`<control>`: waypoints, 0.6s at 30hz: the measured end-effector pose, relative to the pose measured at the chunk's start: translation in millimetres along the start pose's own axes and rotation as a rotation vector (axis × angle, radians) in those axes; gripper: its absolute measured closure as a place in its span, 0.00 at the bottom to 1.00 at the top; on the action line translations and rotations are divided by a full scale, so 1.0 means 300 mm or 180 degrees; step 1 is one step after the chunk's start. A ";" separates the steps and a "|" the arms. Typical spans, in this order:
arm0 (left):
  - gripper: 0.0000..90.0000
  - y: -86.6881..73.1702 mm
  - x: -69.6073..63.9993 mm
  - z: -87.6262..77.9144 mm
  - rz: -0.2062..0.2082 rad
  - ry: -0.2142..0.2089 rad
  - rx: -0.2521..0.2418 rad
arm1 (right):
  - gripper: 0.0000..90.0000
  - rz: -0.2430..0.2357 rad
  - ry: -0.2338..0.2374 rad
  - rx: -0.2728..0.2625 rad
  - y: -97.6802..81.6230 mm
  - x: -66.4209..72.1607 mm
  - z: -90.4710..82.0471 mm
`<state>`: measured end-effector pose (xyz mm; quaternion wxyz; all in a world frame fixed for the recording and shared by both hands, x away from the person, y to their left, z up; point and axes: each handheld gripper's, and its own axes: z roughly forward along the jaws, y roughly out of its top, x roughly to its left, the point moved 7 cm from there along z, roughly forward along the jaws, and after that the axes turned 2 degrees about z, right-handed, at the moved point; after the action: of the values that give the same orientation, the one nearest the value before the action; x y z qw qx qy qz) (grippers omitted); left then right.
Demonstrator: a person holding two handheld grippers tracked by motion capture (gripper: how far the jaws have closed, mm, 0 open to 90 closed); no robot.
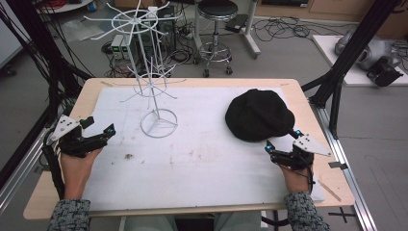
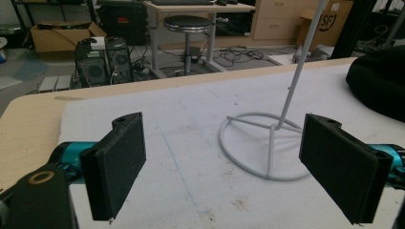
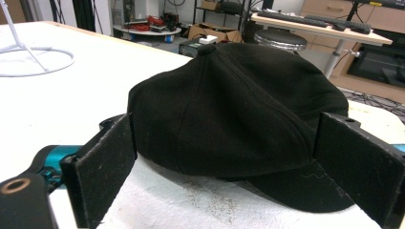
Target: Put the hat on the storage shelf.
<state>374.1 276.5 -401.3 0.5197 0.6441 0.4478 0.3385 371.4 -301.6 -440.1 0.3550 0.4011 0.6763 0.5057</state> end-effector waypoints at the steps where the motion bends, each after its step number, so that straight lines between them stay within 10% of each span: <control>1: 0.18 0.000 0.000 0.000 0.0004 0.0001 0.0004 | 0.07 0.0007 -0.0001 0.0009 -0.001 0.000 0.000; 18: 0.18 0.001 0.000 -0.001 -0.0003 0.0004 -0.0002 | 0.07 0.0004 -0.0003 0.0008 -0.001 -0.003 -0.002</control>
<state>373.9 276.6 -401.0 0.5197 0.6435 0.4483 0.3389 371.3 -302.7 -440.2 0.3546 0.4022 0.6765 0.5049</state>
